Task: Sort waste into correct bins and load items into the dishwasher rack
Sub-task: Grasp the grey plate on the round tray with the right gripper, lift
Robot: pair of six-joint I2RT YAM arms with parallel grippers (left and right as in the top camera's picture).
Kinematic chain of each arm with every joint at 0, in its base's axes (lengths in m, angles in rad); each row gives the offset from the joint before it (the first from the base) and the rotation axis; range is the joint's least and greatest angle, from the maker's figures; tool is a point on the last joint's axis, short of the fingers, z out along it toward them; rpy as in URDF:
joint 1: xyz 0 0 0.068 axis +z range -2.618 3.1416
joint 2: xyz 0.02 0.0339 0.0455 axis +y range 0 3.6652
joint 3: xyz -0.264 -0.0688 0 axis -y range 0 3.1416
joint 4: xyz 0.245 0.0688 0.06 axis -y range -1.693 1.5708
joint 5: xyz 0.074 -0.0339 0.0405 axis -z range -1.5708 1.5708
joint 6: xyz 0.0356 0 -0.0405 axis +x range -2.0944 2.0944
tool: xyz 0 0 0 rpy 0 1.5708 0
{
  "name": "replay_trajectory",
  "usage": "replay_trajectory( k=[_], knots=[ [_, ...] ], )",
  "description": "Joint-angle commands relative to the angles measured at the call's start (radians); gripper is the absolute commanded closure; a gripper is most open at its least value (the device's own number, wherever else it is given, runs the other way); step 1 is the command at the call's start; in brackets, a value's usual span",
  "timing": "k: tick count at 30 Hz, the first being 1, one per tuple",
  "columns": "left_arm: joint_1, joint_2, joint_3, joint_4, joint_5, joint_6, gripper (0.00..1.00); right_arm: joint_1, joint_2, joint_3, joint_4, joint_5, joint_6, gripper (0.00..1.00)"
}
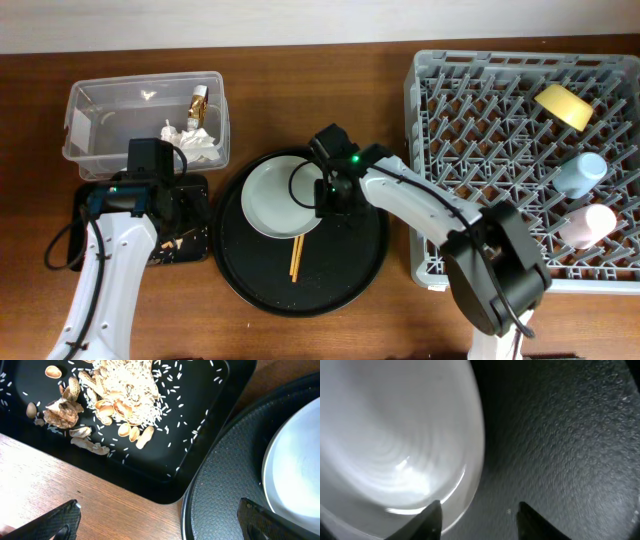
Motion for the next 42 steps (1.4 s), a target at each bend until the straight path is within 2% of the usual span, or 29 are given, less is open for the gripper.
replay_trajectory(
  k=[1, 4, 5, 8, 12, 15, 18, 21, 23, 26, 29, 32, 33, 35, 38, 42],
  knots=[
    [0.005, -0.015, -0.001, -0.002, -0.015, -0.012, 0.01, 0.002, 0.051, -0.010, 0.018, 0.023, 0.067, 0.57],
    [0.005, -0.015, -0.001, -0.002, -0.015, -0.012, 0.01, 0.002, 0.054, -0.010, 0.022, 0.019, 0.067, 0.70],
    [0.005, -0.015, -0.001, -0.002, -0.015, -0.012, 0.01, 0.002, 0.054, -0.010, 0.021, 0.018, 0.067, 0.80],
    [0.005, -0.015, -0.001, -0.002, -0.015, -0.012, 0.01, 0.001, 0.054, -0.010, 0.020, 0.000, 0.066, 0.96],
    [0.005, -0.015, -0.001, -0.001, -0.015, -0.012, 0.01, -0.003, 0.031, -0.009, 0.013, -0.006, 0.055, 0.96],
    [0.005, -0.015, -0.001, 0.000, -0.015, -0.012, 0.01, -0.003, -0.097, 0.021, -0.024, 0.087, -0.022, 0.96],
    [0.005, -0.015, -0.001, -0.001, -0.015, -0.012, 0.01, -0.003, -0.284, 0.077, -0.130, 0.407, -0.075, 0.96],
    [0.005, -0.015, -0.001, -0.001, -0.015, -0.012, 0.01, -0.008, -0.457, 0.078, -0.142, 0.775, -0.178, 0.96],
    [0.005, -0.015, -0.001, -0.001, -0.015, -0.012, 0.01, -0.034, -0.507, 0.078, -0.140, 0.919, -0.214, 0.96],
    [0.005, -0.015, -0.001, 0.003, -0.015, -0.012, 0.01, -0.176, -0.528, 0.078, -0.122, 1.071, -0.277, 0.96],
    [0.005, -0.015, -0.001, 0.003, -0.015, -0.012, 0.01, -0.347, -0.526, 0.078, -0.031, 1.279, -0.299, 0.96],
    [0.005, -0.015, -0.001, 0.004, -0.015, -0.012, 0.01, -0.467, -0.509, 0.078, 0.103, 1.298, -0.441, 0.96],
    [0.005, -0.015, -0.001, 0.006, -0.015, -0.012, 0.00, -0.516, -0.485, 0.078, 0.173, 1.294, -0.541, 0.96],
    [0.005, -0.015, -0.001, 0.010, -0.015, -0.012, 0.01, -0.563, -0.438, 0.078, 0.244, 1.271, -0.647, 0.96],
    [0.005, -0.015, -0.001, 0.011, -0.015, -0.012, 0.01, -0.610, -0.337, 0.078, 0.276, 1.169, -0.660, 0.96],
    [0.005, -0.015, -0.001, 0.011, -0.015, -0.012, 0.01, -0.609, -0.199, 0.078, 0.268, 1.167, -0.660, 0.96]
  ],
)
